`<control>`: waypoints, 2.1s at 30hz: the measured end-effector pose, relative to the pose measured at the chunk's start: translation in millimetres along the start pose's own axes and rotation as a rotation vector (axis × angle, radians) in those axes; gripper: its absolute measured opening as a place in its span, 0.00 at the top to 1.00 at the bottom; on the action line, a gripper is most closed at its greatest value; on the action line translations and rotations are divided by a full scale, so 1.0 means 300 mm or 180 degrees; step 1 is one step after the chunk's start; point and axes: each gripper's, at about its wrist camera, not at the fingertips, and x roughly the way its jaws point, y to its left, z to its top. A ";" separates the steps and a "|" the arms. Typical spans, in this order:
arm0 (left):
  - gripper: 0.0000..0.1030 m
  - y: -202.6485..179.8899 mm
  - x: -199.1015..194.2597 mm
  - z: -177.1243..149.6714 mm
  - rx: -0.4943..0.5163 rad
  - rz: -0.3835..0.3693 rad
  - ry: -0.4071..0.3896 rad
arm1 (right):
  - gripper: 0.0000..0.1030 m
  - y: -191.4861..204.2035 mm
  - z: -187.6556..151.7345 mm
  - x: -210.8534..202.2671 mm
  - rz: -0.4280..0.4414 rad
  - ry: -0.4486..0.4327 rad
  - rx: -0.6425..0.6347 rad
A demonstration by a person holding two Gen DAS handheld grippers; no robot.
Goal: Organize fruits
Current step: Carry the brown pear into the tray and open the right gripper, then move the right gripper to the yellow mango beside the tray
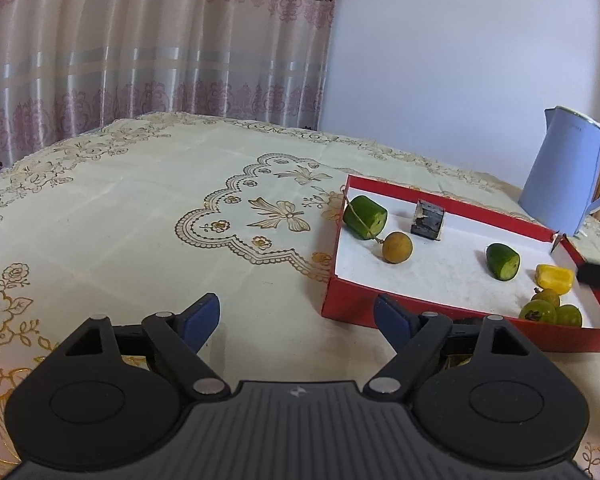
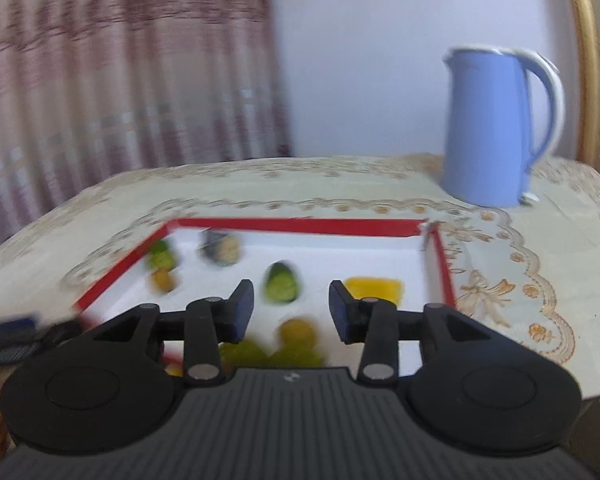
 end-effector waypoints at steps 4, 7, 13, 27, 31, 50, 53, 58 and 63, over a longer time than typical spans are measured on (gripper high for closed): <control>0.15 -0.003 0.000 0.001 0.0025 -0.0014 0.0001 | 0.62 0.070 -0.053 -0.039 0.0381 0.0161 -0.0314; 0.15 -0.001 0.003 0.001 0.0013 0.0000 0.0015 | 0.62 0.111 -0.072 -0.009 0.0412 0.0330 -0.0556; 0.15 0.000 0.004 -0.001 0.0012 -0.0004 0.0014 | 0.61 0.151 -0.084 0.048 0.0525 0.0534 -0.0771; 0.15 -0.020 -0.021 -0.011 0.0180 -0.0391 -0.0066 | 0.61 0.140 -0.114 0.029 0.0211 0.0475 -0.0687; 0.15 -0.091 -0.056 -0.032 0.0574 -0.0711 -0.0020 | 0.62 0.060 -0.135 -0.040 0.0037 0.0407 -0.0435; 0.43 -0.303 -0.001 -0.057 0.0994 -0.0524 0.0266 | 0.32 -0.024 -0.178 -0.031 0.0116 0.0537 -0.0157; 0.54 -0.302 0.025 -0.059 0.0902 -0.0508 0.0381 | 0.01 0.005 -0.178 -0.014 -0.0101 0.0617 -0.0290; 0.55 -0.301 0.024 -0.058 0.0895 -0.0488 0.0386 | 0.00 -0.003 -0.180 -0.011 -0.0156 0.0663 -0.0229; 0.44 -0.319 0.022 -0.067 0.1006 -0.0347 0.0311 | 0.00 -0.024 -0.183 -0.015 -0.0145 0.0663 -0.0101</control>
